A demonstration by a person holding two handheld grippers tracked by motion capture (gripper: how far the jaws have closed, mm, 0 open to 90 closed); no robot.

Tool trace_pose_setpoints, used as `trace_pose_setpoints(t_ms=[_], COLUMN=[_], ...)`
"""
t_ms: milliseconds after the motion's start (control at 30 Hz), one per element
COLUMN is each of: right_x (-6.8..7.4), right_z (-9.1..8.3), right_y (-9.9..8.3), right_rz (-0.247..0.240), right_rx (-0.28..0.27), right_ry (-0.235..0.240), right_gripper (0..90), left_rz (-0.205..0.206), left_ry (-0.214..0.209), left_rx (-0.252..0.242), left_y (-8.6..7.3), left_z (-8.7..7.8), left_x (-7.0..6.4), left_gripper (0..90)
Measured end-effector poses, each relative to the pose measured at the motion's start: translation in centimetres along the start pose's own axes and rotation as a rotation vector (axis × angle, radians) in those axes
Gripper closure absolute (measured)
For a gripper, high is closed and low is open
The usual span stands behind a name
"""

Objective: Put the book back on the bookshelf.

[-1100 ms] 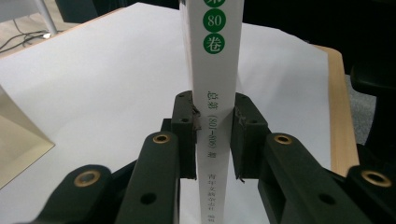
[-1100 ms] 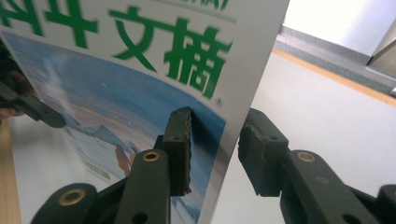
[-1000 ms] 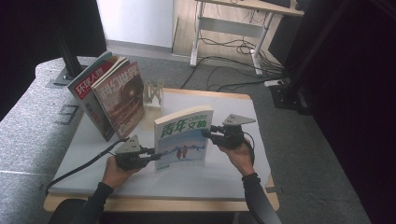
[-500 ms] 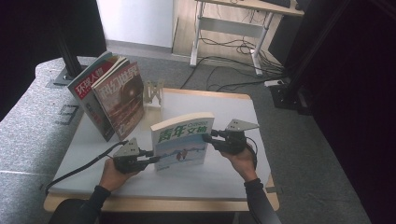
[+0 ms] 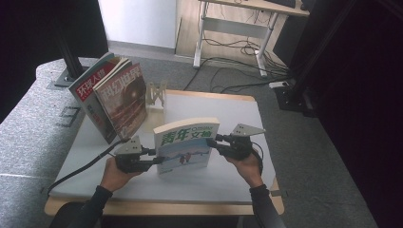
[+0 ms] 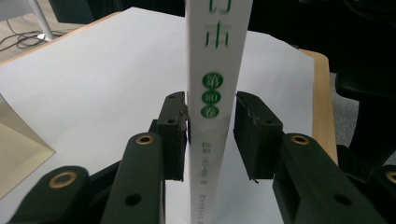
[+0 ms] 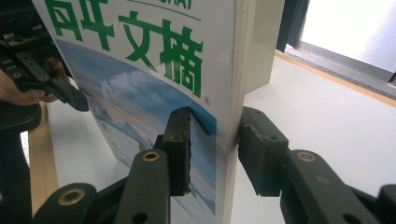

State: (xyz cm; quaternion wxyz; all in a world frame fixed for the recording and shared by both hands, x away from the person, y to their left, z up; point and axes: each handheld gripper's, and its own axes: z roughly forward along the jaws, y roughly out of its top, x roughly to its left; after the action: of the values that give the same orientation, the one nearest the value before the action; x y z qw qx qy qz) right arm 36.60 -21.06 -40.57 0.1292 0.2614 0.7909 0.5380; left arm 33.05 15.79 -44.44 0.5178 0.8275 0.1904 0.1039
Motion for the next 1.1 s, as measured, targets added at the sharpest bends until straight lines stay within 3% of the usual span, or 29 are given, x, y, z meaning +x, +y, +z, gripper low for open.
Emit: trace_pose_setpoints(t_ms=[200,333,533,933,1100], right_x=[0.0,0.1,0.1,0.2,0.2], right_z=[-0.1,-0.1,-0.1,-0.1,0.1], right_y=[-0.1,-0.1,-0.1,-0.1,0.1], right_rz=[0.001,-0.002,-0.004,-0.009,-0.015], right_rx=[-0.003,-0.003,-0.003,0.002,0.007], right_ry=[0.0,-0.003,-0.004,-0.008,-0.016], right_gripper=[63.0,63.0,62.7,62.6,62.4], left_rz=[-0.016,-0.006,-0.027,-0.015,-0.014], left_ry=[-0.015,-0.012,-0.024,0.002,0.024], left_rx=[-0.005,-0.013,-0.035,-0.032,-0.008], left_y=[1.5,3.1,5.4,8.4,9.3], left_z=[0.0,-0.3,-0.6,-0.7,-0.5], left_x=[0.2,0.3,0.7,0.6,0.6], left_gripper=[62.7,62.4,63.0,65.8,70.1])
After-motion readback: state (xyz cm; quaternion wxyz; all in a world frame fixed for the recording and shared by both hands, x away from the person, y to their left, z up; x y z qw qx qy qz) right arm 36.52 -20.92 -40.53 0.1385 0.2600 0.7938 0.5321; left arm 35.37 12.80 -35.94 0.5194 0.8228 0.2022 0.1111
